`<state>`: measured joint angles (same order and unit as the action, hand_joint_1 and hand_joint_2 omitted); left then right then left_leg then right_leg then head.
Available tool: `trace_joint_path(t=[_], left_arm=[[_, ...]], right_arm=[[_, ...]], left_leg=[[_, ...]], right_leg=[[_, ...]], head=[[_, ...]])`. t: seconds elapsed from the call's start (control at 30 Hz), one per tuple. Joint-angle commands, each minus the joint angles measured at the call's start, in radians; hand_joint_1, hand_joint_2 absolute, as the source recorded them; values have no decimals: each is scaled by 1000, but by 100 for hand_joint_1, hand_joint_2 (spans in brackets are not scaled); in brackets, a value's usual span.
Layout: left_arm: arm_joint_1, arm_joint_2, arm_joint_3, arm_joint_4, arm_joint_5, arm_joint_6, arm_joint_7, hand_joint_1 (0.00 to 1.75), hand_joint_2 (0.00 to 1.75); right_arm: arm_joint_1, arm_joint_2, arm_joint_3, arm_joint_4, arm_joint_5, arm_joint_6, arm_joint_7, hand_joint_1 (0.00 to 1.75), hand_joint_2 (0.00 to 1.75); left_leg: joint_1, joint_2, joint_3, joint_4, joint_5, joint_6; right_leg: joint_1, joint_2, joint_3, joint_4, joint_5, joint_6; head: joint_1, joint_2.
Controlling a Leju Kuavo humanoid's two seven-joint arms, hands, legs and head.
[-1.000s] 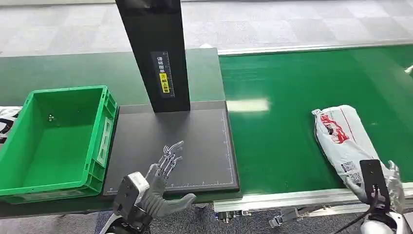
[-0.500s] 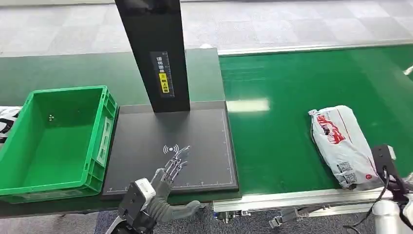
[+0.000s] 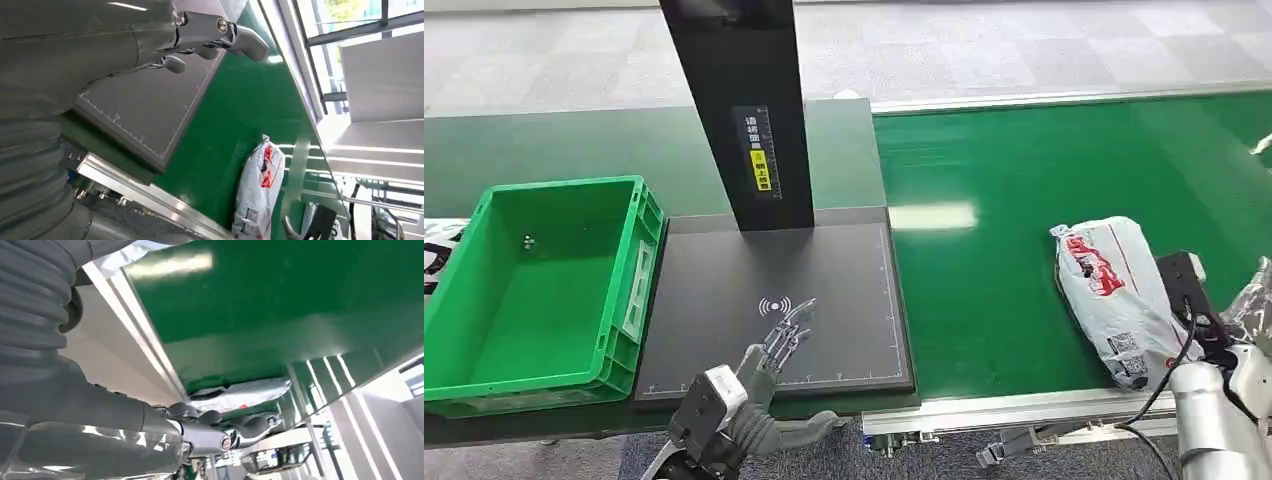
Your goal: Moved the parcel from conveyor to table for the left to box.
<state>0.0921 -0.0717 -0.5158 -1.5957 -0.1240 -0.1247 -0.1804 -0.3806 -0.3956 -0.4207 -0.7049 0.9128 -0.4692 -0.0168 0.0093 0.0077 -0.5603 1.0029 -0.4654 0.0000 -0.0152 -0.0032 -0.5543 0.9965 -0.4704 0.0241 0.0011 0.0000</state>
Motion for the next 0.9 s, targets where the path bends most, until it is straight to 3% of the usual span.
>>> trace_joint_path(t=[0.03, 0.2, 0.23, 0.53, 0.9], left_arm=[[-63, 10, 8, 99, 8, -11, -2, 0, 175], [-63, 13, 5, 121, 11, -29, -7, 0, 175], [-65, 13, 3, 123, 11, -30, -8, 0, 175], [-21, 25, 4, 62, 5, -24, 7, 0, 175], [-12, 38, 11, 51, 0, -31, 7, 0, 175]], right_arm=[[-114, 89, 132, 205, -23, 32, -13, 0, 175], [-49, 119, 154, 217, -38, 40, -2, 0, 175], [-43, 120, 189, 228, 12, 24, 76, 0, 175], [-28, 140, 241, 253, 98, 143, 304, 0, 175], [-20, 165, 245, 225, 82, 268, 315, 0, 175]], left_leg=[[1, 4, 3, -2, 0, 0], [1, 2, 3, -2, 0, 0], [1, 2, 5, -4, 1, 0], [1, 2, 4, -4, 1, 0], [1, -1, 4, -3, 1, 0]], right_leg=[[1, 4, 1, -2, 1, -1], [1, 2, 2, -2, 1, -1], [1, 2, 4, -4, 2, -2], [1, 3, 2, -3, 1, -2], [1, 0, 4, -3, 1, -2]], head=[[0, 0], [0, 0], [0, 0], [0, 0], [0, 0]])
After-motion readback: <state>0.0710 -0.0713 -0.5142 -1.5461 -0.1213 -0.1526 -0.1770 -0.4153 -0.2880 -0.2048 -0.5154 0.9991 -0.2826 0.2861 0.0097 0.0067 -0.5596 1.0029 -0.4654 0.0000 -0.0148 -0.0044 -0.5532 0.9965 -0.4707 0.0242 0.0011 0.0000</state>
